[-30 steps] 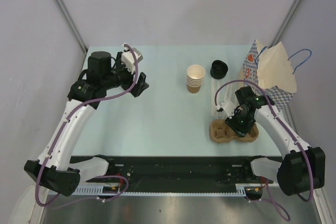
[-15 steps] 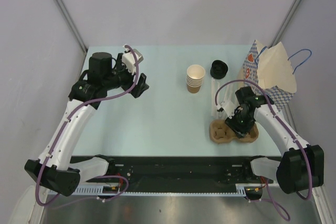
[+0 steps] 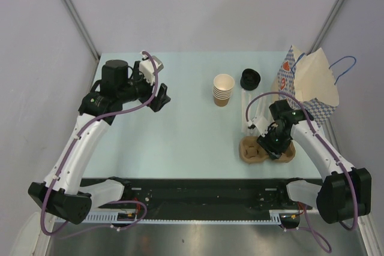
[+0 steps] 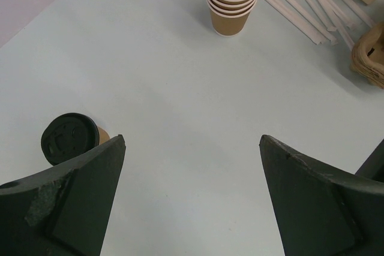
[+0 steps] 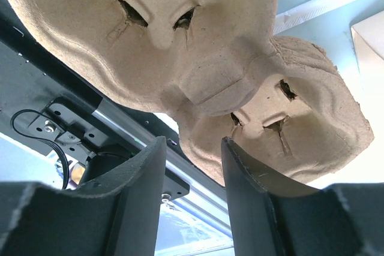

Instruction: Pack the takeout coffee

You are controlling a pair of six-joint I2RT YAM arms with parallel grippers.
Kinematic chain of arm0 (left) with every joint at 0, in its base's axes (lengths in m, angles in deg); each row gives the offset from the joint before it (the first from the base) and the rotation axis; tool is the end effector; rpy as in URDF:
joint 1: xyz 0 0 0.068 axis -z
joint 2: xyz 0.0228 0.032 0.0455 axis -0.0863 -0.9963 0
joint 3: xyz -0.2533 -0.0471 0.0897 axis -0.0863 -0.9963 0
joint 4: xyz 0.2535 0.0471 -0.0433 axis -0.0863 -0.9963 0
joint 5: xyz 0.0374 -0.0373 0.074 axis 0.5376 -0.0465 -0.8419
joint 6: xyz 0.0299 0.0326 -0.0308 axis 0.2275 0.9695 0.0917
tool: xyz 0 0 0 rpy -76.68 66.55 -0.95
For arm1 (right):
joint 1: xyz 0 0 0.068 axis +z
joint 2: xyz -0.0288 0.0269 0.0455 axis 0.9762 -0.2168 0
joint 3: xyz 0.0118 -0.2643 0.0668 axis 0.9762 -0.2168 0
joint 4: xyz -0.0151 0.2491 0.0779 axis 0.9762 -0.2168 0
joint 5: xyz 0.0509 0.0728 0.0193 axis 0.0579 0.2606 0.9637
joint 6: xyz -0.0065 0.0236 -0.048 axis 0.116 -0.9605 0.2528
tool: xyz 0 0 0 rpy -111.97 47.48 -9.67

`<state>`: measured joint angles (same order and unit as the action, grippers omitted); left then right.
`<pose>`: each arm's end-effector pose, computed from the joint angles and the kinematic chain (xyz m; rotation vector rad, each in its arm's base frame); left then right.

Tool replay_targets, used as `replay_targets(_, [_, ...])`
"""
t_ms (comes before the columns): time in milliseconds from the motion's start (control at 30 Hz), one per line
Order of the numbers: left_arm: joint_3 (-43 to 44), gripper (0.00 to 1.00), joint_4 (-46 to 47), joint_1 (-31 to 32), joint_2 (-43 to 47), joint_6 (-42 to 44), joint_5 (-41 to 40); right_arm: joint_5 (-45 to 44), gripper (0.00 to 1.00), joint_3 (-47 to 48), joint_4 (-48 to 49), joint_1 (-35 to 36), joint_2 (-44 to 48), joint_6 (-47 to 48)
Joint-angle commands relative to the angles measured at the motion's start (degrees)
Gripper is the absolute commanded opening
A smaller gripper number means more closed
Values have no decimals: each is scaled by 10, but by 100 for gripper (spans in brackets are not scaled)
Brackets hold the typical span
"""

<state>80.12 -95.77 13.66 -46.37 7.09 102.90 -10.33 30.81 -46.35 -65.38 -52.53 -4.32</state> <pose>0.2205 -0.0888 0.4048 0.8491 1.8861 -0.4341 0.1765 0.0432 0.2320 -1.3515 2.6685 0.1711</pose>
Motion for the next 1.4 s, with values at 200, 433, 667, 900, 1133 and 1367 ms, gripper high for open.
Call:
replay_targets(200, [-5,100,18,0,8,-10,6,1,42,0,8,-2,-20,0])
replay_targets(433, [-7,100,19,0,6,-9,6,2,31,0,15,-2,-27,-3])
replay_targets(667, [-11,100,21,0,3,-10,5,3,11,1,13,-3,-17,-3])
replay_targets(900, [-14,100,20,0,2,-11,7,2,0,1,-4,-2,16,-2])
replay_targets(1133, [-13,99,20,0,-3,-13,10,1,0,7,-9,-2,49,-9])
replay_targets(1367, [-9,99,14,-1,-6,-15,10,3,0,46,-37,-1,65,-17])
